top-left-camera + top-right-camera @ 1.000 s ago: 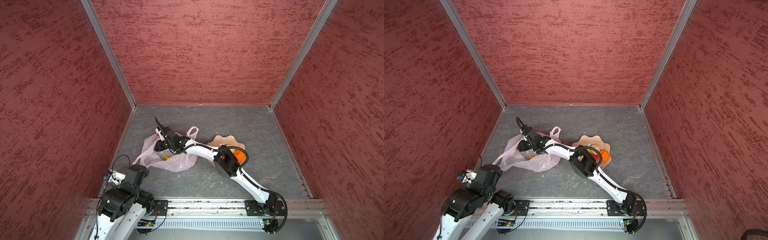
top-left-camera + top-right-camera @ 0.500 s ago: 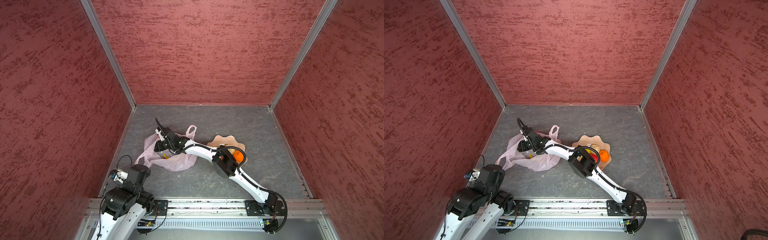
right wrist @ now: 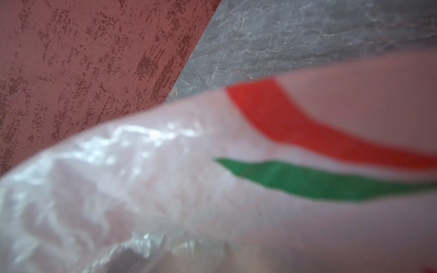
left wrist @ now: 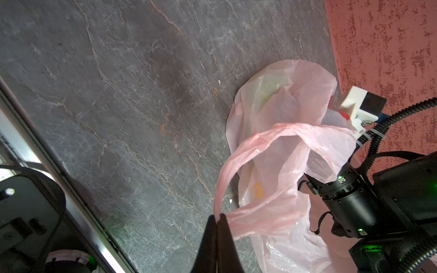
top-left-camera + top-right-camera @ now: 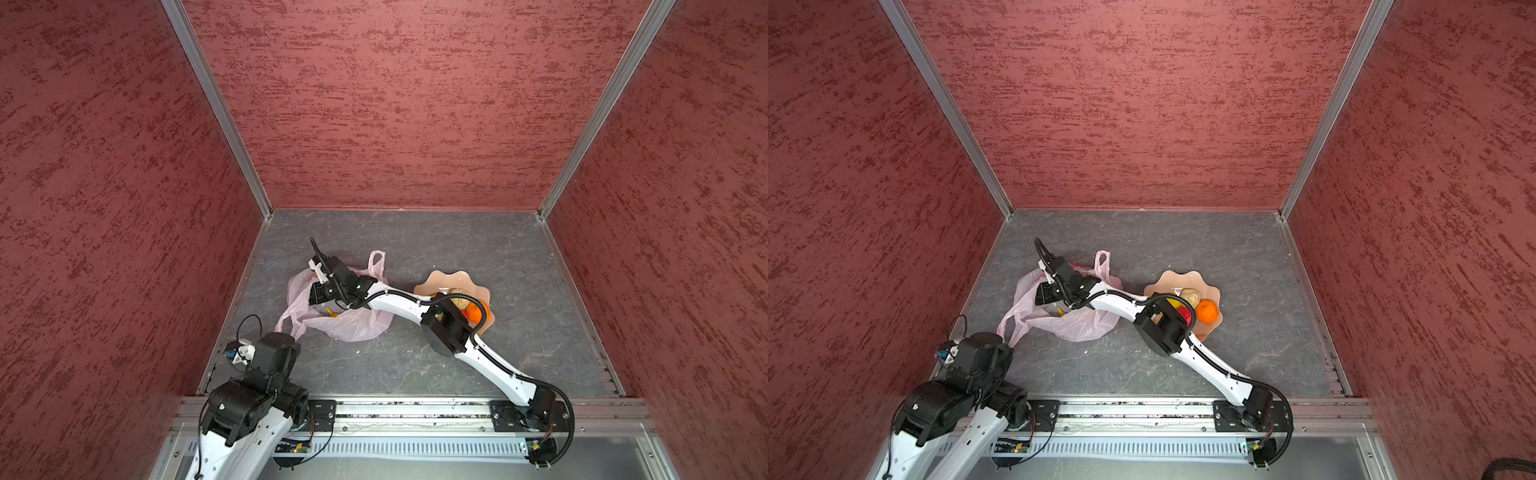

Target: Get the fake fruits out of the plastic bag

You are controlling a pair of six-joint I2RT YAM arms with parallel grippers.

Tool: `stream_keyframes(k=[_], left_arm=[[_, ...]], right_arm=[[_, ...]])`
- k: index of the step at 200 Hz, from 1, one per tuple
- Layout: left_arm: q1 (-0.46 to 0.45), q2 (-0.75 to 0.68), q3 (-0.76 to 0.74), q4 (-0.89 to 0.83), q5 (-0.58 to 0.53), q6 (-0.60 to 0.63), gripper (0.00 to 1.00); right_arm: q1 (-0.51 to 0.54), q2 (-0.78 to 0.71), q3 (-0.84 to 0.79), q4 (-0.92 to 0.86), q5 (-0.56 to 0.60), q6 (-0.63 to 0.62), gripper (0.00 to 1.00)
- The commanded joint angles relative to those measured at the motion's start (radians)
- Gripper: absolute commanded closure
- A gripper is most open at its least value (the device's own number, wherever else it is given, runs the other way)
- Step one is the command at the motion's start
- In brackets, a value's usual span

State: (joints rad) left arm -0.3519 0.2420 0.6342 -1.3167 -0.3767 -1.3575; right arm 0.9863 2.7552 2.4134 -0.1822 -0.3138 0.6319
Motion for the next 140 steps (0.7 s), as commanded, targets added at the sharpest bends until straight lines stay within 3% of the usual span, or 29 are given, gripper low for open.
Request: stream_keyframes(k=[1,29,100,140], left_arm=[[0.001,-0.008,-0.008,0.023,0.017,-0.003,1.0],[0.002,-0.006,-0.01,0.029,0.023,-0.001,1.0],[0.001,-0.006,0.005,0.023,0.002,0.005,1.0],[0.0,-0.002,0.034,0.011,-0.032,0.017,1.0]], right_arm=[[-0.005,0.021,0.04,0.046,-0.033,0.03,0.31],[-0.005,0.029,0.044,0.061,-0.038,0.04,0.36],[-0.005,0.034,0.044,0.069,-0.033,0.04,0.63],[-0.006,0.01,0.022,0.068,-0.024,0.028,0.71]])
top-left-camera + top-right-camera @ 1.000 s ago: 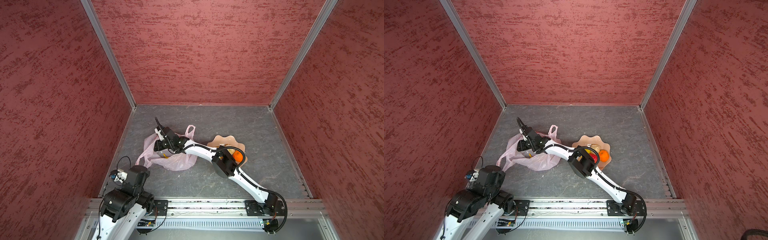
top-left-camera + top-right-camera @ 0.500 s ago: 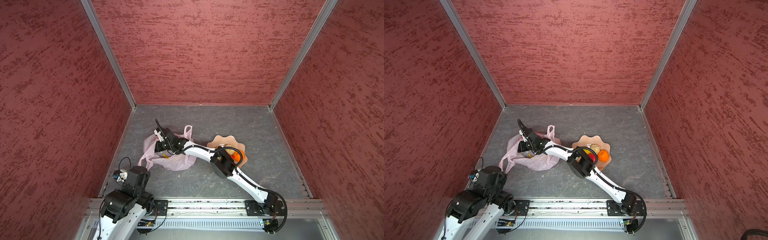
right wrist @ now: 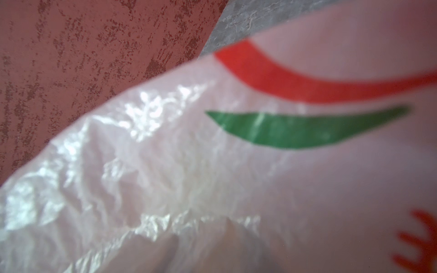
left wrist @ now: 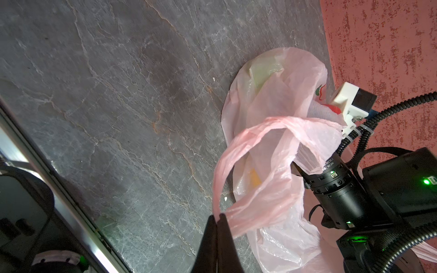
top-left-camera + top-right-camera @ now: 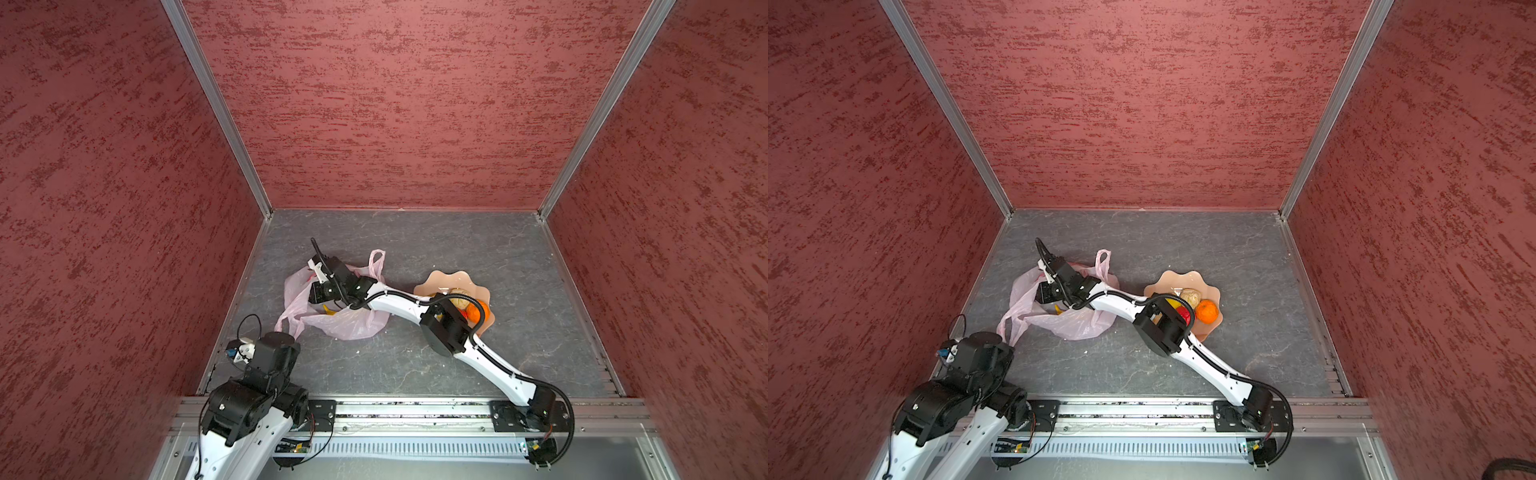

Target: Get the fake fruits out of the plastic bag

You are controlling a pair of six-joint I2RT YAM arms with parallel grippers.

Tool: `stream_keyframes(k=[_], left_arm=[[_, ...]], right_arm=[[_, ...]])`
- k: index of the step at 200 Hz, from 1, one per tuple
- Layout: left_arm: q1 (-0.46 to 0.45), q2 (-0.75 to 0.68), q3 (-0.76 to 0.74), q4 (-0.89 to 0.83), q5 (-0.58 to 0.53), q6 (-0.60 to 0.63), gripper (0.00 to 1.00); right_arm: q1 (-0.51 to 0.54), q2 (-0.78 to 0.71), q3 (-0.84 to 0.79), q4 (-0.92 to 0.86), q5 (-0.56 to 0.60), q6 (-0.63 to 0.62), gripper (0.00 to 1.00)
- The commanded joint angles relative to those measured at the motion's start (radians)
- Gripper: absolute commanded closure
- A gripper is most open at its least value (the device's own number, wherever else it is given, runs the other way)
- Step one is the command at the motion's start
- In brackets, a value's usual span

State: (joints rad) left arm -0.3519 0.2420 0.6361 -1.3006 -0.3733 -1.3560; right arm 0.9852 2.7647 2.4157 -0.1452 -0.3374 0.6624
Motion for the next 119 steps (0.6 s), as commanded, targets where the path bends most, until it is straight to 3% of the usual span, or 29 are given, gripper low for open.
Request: stream_keyframes(k=[1,119], left_arm=[[0.001,-0.003,0.032,-0.005,-0.036,0.016,1.0],[0.001,0.009,0.056,-0.017,-0.081,0.023,1.0]], right_arm=[[-0.004,-0.002,0.016,0.033,0.0,-0.002,0.71],[-0.004,-0.169,-0.245,0.158,0.039,-0.027,0.81]])
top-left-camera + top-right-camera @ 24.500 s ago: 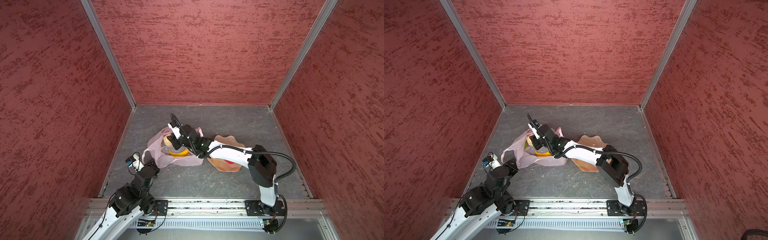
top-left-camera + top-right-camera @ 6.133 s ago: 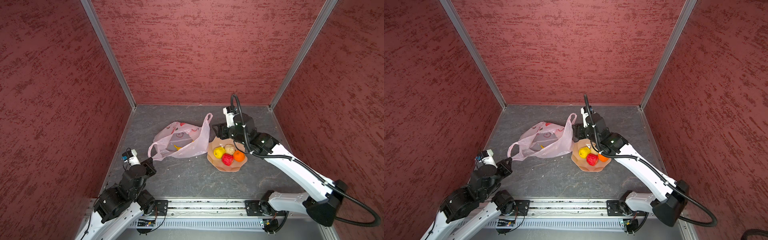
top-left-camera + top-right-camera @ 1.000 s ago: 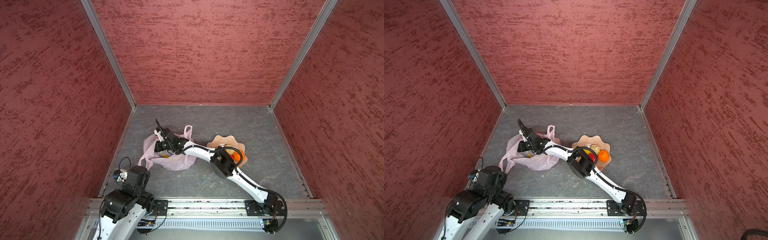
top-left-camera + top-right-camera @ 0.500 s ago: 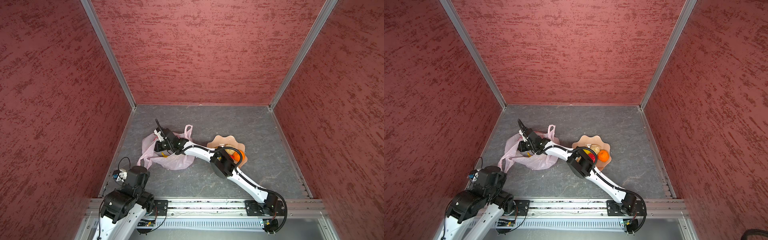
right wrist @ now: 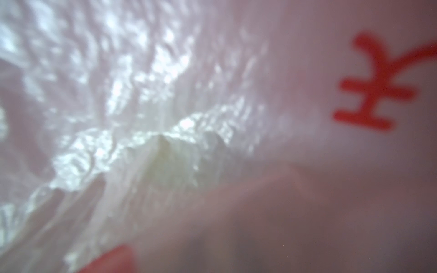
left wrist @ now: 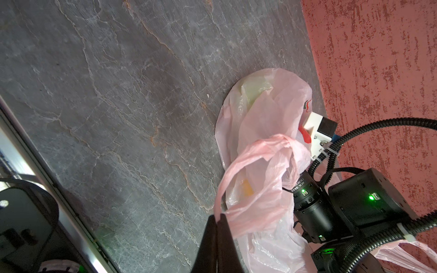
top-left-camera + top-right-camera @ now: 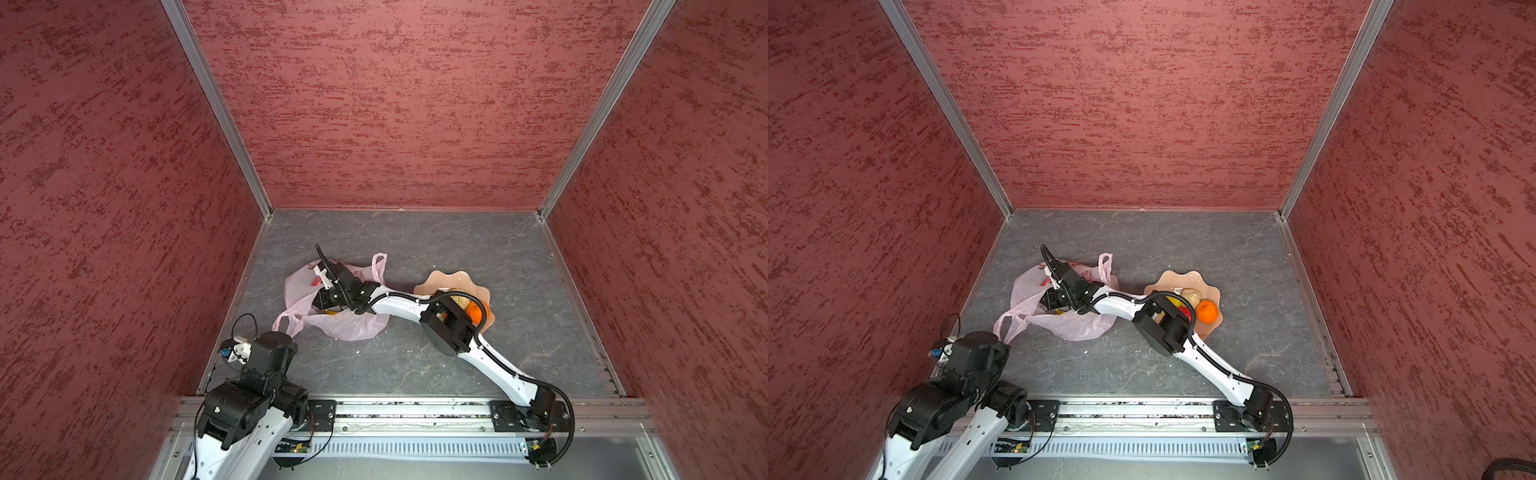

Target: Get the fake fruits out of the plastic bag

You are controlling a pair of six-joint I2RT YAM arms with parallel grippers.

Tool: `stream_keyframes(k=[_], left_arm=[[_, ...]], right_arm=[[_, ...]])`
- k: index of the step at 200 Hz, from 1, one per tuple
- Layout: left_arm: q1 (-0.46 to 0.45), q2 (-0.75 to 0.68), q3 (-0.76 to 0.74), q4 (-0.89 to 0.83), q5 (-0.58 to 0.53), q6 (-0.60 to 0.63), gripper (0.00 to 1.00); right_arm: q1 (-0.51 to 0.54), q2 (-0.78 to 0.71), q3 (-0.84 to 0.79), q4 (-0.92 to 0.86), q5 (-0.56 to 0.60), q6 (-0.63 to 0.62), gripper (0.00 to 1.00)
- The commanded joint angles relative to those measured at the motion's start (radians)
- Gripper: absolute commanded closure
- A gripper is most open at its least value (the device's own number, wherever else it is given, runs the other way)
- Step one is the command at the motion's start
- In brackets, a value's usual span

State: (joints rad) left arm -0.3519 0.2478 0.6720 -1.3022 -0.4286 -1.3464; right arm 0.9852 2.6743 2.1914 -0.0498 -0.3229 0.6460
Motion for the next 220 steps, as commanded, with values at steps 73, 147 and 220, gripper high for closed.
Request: stream_keyframes(k=[73,147,220], left_arm=[[0.001,-0.002,0.021,-0.014,0.005,0.013,1.0],[0.0,0.008,-0.011,0.041,0.086,0.009,1.0],[-0.021,0.071,-0.023,0.148,0.129,0.049,1.0]], right_arm=[[-0.003,-0.183,-0.156,0.124,0.061,-0.026,0.85],[-0.019,-0.389,-0.456,0.112,0.176,-0.072,0.86],[-0.053,-0.467,-0.494,-0.159,0.361,-0.138,0.87]])
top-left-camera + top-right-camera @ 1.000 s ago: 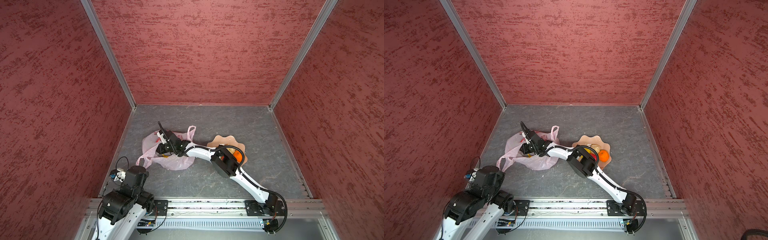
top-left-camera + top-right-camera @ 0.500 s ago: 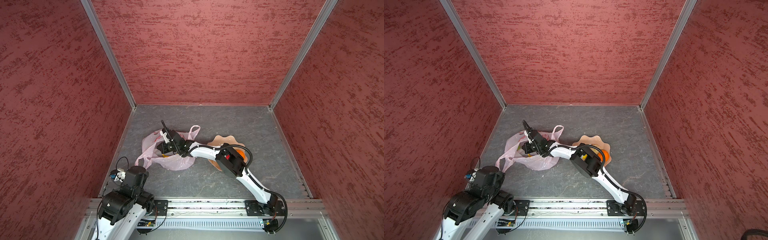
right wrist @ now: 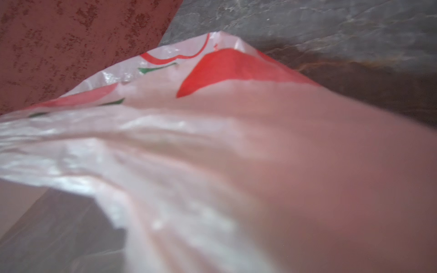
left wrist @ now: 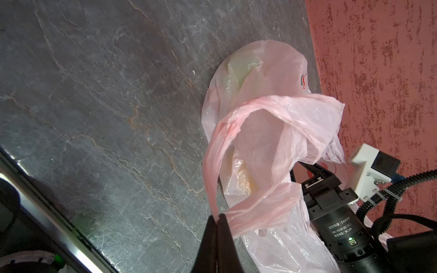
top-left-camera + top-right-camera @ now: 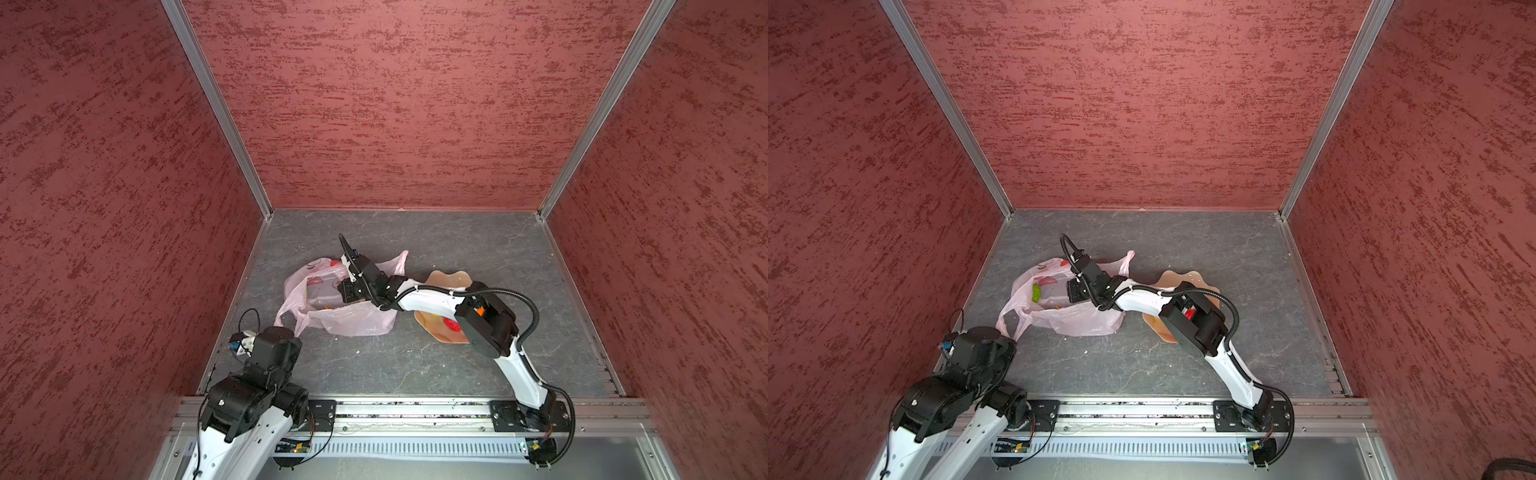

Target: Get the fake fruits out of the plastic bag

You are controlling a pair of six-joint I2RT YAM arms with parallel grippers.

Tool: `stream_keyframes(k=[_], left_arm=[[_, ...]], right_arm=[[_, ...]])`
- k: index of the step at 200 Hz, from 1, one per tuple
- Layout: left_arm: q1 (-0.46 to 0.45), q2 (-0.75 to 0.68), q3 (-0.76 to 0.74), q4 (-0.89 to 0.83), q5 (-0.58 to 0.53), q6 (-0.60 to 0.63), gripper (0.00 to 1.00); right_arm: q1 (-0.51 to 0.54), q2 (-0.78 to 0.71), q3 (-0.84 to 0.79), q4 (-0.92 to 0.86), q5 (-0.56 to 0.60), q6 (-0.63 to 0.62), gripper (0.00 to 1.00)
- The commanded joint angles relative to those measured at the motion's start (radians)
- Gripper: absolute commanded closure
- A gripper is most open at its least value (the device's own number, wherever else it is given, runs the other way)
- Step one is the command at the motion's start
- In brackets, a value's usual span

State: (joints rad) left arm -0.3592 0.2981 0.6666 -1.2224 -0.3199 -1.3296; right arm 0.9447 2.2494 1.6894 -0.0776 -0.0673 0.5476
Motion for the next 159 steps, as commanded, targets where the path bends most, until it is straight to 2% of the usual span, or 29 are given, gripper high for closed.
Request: stream_keyframes(k=[1,65,117,159], left_arm=[[-0.014,0.021,-0.018,0.069,0.021,0.033,1.0],[-0.093,0.053,-0.058,0.156,0.032,0.01,1.0],[-0.186,0.077,-0.104,0.236,0.036,-0.041,1.0],[-0.28,0.134,-0.104,0.278,-0.015,-0.072,1.0]], right_arm=[[-0.012,-0.042,0.009,-0.135,0.108,-0.04,0.87],[-0.051,-0.008,0.069,-0.313,0.203,-0.088,0.87],[-0.106,0.017,0.084,-0.364,0.261,-0.132,0.87],[-0.162,0.033,0.1,-0.372,0.279,-0.188,0.87]])
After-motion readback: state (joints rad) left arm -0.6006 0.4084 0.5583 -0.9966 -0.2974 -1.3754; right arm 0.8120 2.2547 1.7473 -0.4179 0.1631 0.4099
